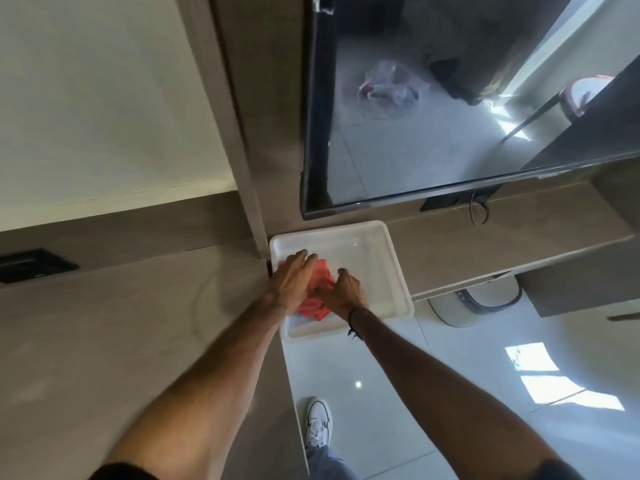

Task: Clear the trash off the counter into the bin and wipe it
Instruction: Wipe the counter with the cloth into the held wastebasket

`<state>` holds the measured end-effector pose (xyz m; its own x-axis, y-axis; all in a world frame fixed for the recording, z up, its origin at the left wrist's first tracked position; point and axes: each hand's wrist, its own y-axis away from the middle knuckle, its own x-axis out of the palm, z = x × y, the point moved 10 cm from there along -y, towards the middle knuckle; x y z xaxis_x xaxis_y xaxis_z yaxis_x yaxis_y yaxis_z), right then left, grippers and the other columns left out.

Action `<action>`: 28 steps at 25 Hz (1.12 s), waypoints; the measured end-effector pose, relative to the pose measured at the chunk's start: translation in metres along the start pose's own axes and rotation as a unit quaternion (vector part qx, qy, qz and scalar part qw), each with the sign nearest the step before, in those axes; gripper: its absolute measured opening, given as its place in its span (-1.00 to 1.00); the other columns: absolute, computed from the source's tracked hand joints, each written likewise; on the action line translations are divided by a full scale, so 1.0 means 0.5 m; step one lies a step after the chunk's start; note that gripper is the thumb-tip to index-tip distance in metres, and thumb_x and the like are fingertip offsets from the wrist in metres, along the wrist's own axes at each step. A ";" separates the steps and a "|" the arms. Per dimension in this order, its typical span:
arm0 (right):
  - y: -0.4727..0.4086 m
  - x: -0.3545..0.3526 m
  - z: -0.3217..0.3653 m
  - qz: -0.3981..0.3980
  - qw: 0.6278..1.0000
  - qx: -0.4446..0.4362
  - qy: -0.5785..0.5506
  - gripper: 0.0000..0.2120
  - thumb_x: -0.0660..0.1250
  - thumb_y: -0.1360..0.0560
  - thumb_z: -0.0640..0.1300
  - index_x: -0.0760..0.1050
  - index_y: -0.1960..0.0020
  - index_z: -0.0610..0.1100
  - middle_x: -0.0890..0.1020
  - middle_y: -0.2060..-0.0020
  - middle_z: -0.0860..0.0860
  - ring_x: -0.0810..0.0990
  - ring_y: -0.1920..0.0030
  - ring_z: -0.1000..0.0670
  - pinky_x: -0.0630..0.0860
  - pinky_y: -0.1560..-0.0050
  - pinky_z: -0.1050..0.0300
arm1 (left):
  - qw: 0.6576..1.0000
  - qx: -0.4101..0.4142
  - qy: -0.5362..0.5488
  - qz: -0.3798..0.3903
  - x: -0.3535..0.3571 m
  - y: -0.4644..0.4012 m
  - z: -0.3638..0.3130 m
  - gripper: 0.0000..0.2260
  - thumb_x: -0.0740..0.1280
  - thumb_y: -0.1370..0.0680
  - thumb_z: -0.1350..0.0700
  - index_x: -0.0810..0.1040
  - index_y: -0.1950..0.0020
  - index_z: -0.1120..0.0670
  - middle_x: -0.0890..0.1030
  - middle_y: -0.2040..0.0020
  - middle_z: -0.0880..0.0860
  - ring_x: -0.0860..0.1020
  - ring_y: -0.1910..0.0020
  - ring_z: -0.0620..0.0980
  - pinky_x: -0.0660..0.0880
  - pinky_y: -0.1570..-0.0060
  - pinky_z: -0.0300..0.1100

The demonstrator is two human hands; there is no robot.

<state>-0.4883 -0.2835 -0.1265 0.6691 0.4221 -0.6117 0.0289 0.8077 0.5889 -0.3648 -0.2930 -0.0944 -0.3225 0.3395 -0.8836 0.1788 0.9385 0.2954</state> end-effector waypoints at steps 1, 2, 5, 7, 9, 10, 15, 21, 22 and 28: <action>-0.016 0.013 -0.002 0.017 1.000 0.001 -0.006 -0.29 0.45 -0.38 0.14 0.36 -0.40 -0.18 0.54 -0.30 -0.17 0.54 -0.27 -0.22 0.50 -0.21 -0.06 | 0.998 -0.004 -0.043 0.043 0.022 -0.022 0.006 -0.32 0.43 -0.57 0.15 0.19 -0.61 0.15 0.29 -0.59 0.23 0.30 -0.56 0.23 0.32 -0.55 0.10; -0.036 0.024 -0.008 0.028 1.000 0.004 -0.010 -0.25 0.49 -0.35 0.16 0.37 -0.41 -0.16 0.54 -0.30 -0.15 0.54 -0.28 -0.20 0.50 -0.23 -0.05 | 0.993 -0.012 -0.082 0.078 0.043 -0.040 0.015 -0.24 0.46 -0.55 0.10 0.13 -0.63 0.15 0.30 -0.57 0.25 0.29 -0.56 0.24 0.29 -0.56 0.10; -0.050 0.034 -0.035 0.025 0.998 0.030 -0.051 -0.31 0.54 -0.33 0.09 0.43 -0.38 -0.10 0.59 -0.27 -0.12 0.57 -0.27 -0.15 0.52 -0.24 0.02 | 0.986 -0.014 -0.145 0.085 0.056 -0.038 0.027 -0.31 0.48 -0.49 0.18 0.23 -0.55 0.16 0.47 -0.39 0.21 0.44 -0.36 0.19 0.44 -0.38 0.03; -0.053 0.024 -0.059 0.009 0.995 0.045 -0.084 -0.44 0.53 -0.35 0.02 0.51 -0.30 -0.08 0.63 -0.22 -0.11 0.60 -0.24 -0.14 0.55 -0.23 0.04 | 0.994 0.002 -0.095 0.056 0.053 -0.038 0.020 -0.47 0.44 -0.43 0.28 0.42 -0.38 0.17 0.54 -0.27 0.16 0.50 -0.24 0.16 0.51 -0.21 0.00; -0.064 0.018 -0.075 0.030 0.995 0.039 -0.092 -0.62 0.52 -0.37 -0.07 0.63 -0.17 -0.10 0.69 -0.10 -0.10 0.64 -0.18 -0.13 0.57 -0.22 0.04 | 0.997 0.010 0.012 0.071 0.047 -0.034 0.014 -0.59 0.42 -0.39 0.29 0.55 -0.24 0.14 0.57 -0.16 0.09 0.56 -0.16 0.13 0.57 -0.10 -0.01; -0.063 0.020 -0.079 0.057 0.994 0.030 -0.088 -0.75 0.51 -0.38 -0.12 0.69 -0.05 -0.10 0.72 0.02 -0.08 0.68 -0.09 -0.12 0.60 -0.18 0.03 | 0.995 0.009 0.059 0.081 0.040 -0.024 0.012 -0.63 0.41 -0.39 0.29 0.59 -0.20 0.12 0.57 -0.10 0.05 0.58 -0.11 0.11 0.59 -0.02 -0.05; 0.042 0.035 0.007 0.237 0.967 -0.075 -0.063 -0.85 0.58 -0.34 -0.20 0.64 0.20 -0.04 0.65 0.29 0.04 0.61 0.24 0.06 0.53 0.16 0.29 | 0.954 -0.061 0.284 0.078 -0.037 0.115 0.059 -0.67 0.49 -0.43 0.25 0.65 -0.19 0.09 0.59 -0.05 0.01 0.58 0.00 -0.03 0.52 0.06 -0.28; 0.223 0.173 0.064 0.414 0.906 -0.048 -0.077 -0.84 0.41 -0.49 -0.15 0.64 -0.07 -0.09 0.71 0.12 -0.04 0.69 0.19 0.01 0.62 0.14 0.12 | 0.894 -0.126 0.426 0.053 -0.084 0.285 0.170 -0.62 0.48 -0.47 0.36 0.65 -0.27 0.16 0.64 0.00 0.03 0.55 0.08 -0.14 0.52 0.09 -0.32; 0.241 0.194 0.056 0.389 0.917 -0.040 -0.076 -0.81 0.40 -0.51 -0.21 0.63 -0.11 -0.18 0.69 0.10 -0.10 0.68 0.19 -0.04 0.65 0.11 0.05 | 0.908 -0.140 0.392 0.041 -0.076 0.307 0.189 -0.63 0.50 -0.45 0.34 0.65 -0.26 0.17 0.64 0.01 0.07 0.55 0.11 -0.11 0.52 0.10 -0.27; 0.347 0.189 -0.029 0.058 0.997 -0.058 -0.005 -0.80 0.44 -0.40 -0.01 0.65 0.03 -0.07 0.74 0.13 -0.11 0.72 0.07 -0.17 0.67 0.01 -0.06 | 0.971 -0.110 0.183 -0.105 -0.060 0.443 0.207 -0.76 0.44 -0.45 0.31 0.69 -0.12 0.21 0.68 -0.10 0.19 0.65 -0.07 0.14 0.52 -0.13 -0.17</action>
<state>-0.4306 -0.0974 -0.0896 0.6707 0.5116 -0.5371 -0.1342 0.7958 0.5906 -0.2194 -0.1021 -0.0399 -0.6464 0.1015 -0.7562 -0.1159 0.9665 0.2289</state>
